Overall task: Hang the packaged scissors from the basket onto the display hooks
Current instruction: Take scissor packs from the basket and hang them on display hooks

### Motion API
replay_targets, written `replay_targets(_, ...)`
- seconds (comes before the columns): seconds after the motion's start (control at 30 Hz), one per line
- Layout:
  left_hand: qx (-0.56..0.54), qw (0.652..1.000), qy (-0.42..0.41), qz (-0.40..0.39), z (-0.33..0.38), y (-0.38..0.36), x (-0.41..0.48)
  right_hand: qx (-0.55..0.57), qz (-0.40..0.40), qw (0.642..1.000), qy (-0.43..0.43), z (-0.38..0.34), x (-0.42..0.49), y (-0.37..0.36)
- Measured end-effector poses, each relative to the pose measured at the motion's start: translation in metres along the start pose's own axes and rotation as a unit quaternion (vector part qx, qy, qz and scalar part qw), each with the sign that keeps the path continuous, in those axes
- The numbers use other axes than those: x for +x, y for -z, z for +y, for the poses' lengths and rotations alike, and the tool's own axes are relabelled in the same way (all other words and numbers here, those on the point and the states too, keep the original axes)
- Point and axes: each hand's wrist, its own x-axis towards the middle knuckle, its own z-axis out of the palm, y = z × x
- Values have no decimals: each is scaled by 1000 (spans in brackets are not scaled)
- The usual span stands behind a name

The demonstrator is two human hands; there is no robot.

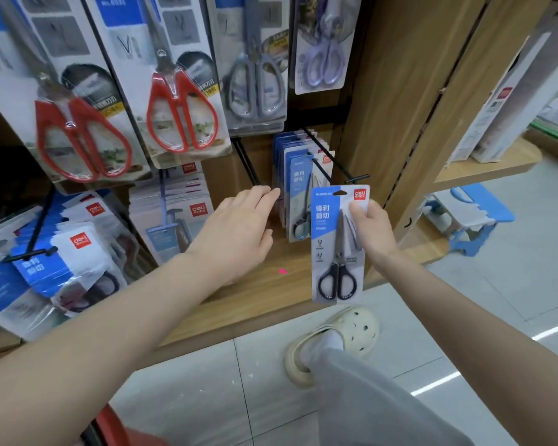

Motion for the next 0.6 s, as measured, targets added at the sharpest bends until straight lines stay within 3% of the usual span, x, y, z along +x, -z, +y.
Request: replay_targets(0.6, 40, 994, -90, 54, -25, -17, -9, -6, 60, 998, -2, -16, 96, -32)
